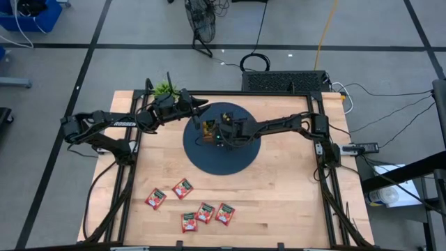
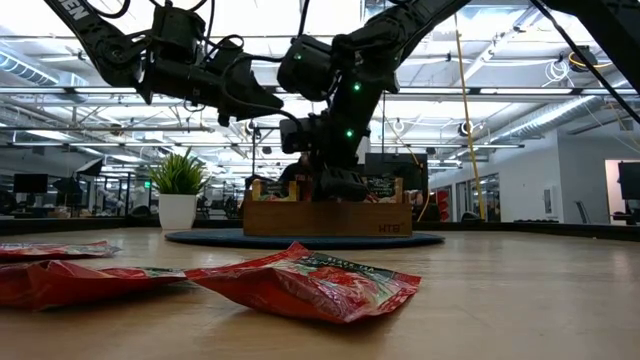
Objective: Pick & Place Tea
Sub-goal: Put the red tea bag into the middle section of the wooden organizer
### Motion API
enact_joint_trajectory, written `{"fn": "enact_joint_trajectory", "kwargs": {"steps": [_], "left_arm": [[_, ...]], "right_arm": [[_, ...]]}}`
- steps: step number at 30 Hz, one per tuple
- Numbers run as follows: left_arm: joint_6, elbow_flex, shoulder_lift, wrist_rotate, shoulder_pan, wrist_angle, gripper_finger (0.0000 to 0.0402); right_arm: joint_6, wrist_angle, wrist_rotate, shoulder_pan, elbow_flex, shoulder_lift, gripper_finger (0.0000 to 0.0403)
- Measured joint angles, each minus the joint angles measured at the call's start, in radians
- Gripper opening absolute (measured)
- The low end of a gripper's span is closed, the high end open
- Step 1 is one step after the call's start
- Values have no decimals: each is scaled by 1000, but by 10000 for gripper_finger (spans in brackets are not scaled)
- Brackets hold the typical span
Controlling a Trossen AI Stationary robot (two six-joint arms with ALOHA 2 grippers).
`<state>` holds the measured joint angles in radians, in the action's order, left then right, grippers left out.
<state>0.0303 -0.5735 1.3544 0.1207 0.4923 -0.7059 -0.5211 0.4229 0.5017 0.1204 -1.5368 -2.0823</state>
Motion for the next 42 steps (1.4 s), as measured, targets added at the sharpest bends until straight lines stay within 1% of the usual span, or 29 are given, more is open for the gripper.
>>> {"fn": "enact_joint_trajectory", "kwargs": {"steps": [2, 5, 7, 10, 12, 14, 16, 18, 20, 21, 22, 24, 25, 27, 29, 30, 31, 32, 33, 35, 37, 38, 40, 42], "left_arm": [[0, 0, 0, 0, 0, 0, 115], [0, 0, 0, 0, 0, 0, 115], [0, 0, 0, 0, 0, 0, 115], [-6, 0, 0, 0, 0, 0, 115], [-6, 0, 0, 0, 0, 0, 115], [-8, 0, 0, 3, 0, 10, 115], [-18, 0, 0, 57, -1, 28, 115], [-87, 0, -6, 177, -16, 40, 115], [-175, 0, -29, 288, -64, 66, 115], [-215, 0, -44, 303, -100, 89, 115], [-250, 0, -58, 282, -144, 126, 115], [-330, -16, -84, 154, -242, 267, 115], [-365, -41, -93, 55, -298, 378, 115], [-369, -115, -99, -178, -410, 610, 115], [-291, -202, -95, -422, -526, 818, 116], [-244, -245, -84, -519, -583, 903, 116], [-194, -289, -68, -594, -638, 977, 116], [-139, -330, -51, -642, -691, 1049, 116], [-71, -369, -33, -669, -747, 1129, 116], [121, -458, 18, -694, -846, 1289, 120], [378, -558, 95, -688, -919, 1472, 131], [511, -606, 137, -667, -950, 1579, 139], [730, -696, 224, -597, -1000, 1777, 157], [879, -751, 294, -509, -1048, 1917, 173]], "right_arm": [[1, 2, 5, 0, 0, 0, 0], [2, 26, 64, -11, 0, 16, 0], [10, 38, 95, -26, 0, 50, 0], [78, 93, 99, -56, 0, 114, 0], [168, 160, 66, -80, 0, 164, 0], [266, 217, -14, -103, 3, 222, 0], [331, 209, -98, -130, 47, 292, 0], [368, 141, -162, -162, 137, 371, 0], [388, 54, -190, -196, 248, 452, 0], [400, 7, -191, -213, 307, 495, 0], [413, -42, -191, -228, 364, 539, 0], [433, -126, -190, -250, 470, 630, 0], [442, -164, -187, -260, 520, 674, 0], [465, -240, -187, -277, 614, 760, 0], [489, -337, -189, -292, 702, 844, 0], [498, -390, -189, -300, 744, 884, 0], [505, -437, -189, -309, 786, 923, 0], [510, -479, -191, -319, 827, 957, 0], [510, -521, -191, -331, 867, 986, 0], [511, -622, -192, -359, 950, 1039, 0], [510, -733, -193, -386, 1026, 1082, 0], [509, -792, -194, -397, 1060, 1098, 0], [494, -887, -193, -421, 1118, 1126, 0], [472, -975, -193, -441, 1158, 1144, 0]]}}
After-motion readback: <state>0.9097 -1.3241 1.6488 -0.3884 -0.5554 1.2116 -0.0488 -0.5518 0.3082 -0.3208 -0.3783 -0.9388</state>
